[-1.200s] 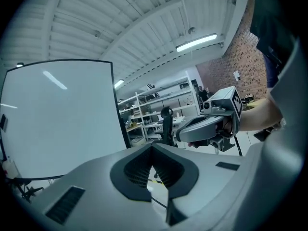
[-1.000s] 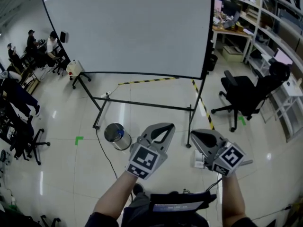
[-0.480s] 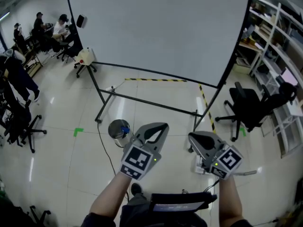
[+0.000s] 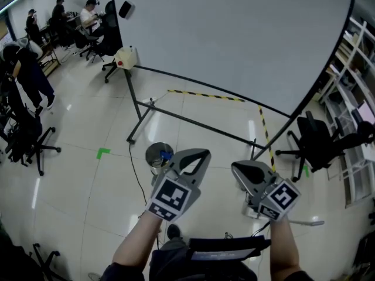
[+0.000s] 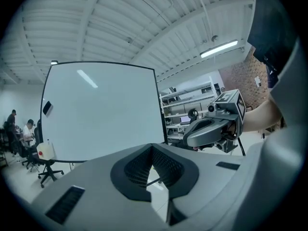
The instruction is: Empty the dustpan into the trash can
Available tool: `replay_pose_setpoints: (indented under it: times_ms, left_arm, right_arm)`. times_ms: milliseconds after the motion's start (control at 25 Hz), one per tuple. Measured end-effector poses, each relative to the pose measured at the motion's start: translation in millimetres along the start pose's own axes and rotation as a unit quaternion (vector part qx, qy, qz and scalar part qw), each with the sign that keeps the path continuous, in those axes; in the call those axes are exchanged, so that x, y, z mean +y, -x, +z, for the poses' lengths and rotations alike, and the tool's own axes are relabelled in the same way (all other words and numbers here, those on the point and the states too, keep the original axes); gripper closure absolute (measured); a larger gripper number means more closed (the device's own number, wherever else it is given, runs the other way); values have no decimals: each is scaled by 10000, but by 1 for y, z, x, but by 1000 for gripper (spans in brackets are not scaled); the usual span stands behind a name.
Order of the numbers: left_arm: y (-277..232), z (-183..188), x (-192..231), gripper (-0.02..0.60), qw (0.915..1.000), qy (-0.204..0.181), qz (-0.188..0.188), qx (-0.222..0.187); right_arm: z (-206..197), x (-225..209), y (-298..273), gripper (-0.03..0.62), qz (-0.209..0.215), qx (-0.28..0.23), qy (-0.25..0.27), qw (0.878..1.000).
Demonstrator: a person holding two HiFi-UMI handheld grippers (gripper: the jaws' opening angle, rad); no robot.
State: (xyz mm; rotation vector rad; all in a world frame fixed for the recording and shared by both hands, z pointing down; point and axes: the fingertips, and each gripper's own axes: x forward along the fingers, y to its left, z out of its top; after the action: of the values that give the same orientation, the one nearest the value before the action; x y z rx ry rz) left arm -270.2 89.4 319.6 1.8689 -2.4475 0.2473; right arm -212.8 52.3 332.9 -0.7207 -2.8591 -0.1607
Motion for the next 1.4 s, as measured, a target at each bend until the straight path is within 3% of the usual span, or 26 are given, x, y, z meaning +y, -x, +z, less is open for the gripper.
replay_pose_setpoints:
  times_ms: [440, 920, 1400]
  left_arm:
    - [32, -5, 60, 578, 9999, -73, -112, 50]
    - [24, 5, 65, 578, 9995, 7, -278, -136]
    - [6, 12, 66, 578, 9986, 475, -29, -227]
  right_arm:
    - [31, 18, -74, 580, -173, -196, 195, 9995]
    - [45, 6, -66, 580, -630, -390, 43, 9972]
    - [38, -11, -50, 582, -506, -486, -11, 9975]
